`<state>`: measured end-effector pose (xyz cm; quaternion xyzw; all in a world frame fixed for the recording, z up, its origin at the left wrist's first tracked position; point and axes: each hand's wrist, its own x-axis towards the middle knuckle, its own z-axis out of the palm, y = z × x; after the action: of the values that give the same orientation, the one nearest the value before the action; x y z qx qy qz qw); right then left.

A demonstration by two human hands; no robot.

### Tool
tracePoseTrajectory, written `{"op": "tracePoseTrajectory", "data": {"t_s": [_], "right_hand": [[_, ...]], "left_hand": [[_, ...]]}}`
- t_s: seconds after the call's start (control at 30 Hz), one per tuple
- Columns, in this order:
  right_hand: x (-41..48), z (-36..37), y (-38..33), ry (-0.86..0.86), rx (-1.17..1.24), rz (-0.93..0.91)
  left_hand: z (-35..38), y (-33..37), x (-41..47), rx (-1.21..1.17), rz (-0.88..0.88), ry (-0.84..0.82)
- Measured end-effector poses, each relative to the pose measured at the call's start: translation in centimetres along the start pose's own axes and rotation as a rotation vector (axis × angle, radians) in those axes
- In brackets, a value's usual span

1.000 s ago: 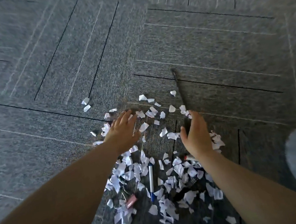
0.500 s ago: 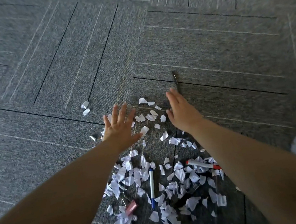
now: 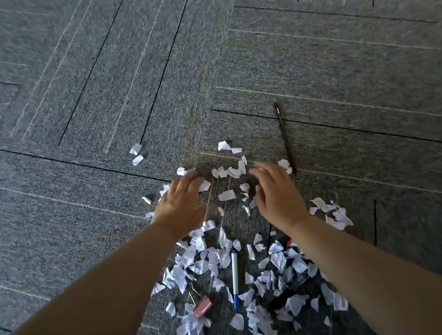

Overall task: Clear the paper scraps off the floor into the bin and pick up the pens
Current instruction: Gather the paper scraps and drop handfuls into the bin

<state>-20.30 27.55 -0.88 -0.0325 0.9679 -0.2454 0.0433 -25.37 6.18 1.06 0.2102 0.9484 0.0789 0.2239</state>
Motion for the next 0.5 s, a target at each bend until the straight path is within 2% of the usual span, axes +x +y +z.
{"op": "tracePoseTrajectory", "data": {"t_s": [0.1, 0.23, 0.37, 0.5], "right_hand": [[1.2, -0.1, 0.9, -0.059, -0.013, 0.181], [1.7, -0.5, 1.9, -0.089, -0.135, 0.255], [0.1, -0.5, 0.7, -0.078, 0.018, 0.146], [-1.2, -0.2, -0.8, 0.014, 0.122, -0.014]], "left_hand": [[-0.6, 0.1, 0.4, -0.003, -0.034, -0.013], [-1.3, 0.0, 1.2, 0.028, -0.030, 0.032], [-1.5, -0.6, 1.8, 0.033, -0.082, 0.084], [-0.8, -1.0, 1.4, 0.008, -0.079, 0.016]]}}
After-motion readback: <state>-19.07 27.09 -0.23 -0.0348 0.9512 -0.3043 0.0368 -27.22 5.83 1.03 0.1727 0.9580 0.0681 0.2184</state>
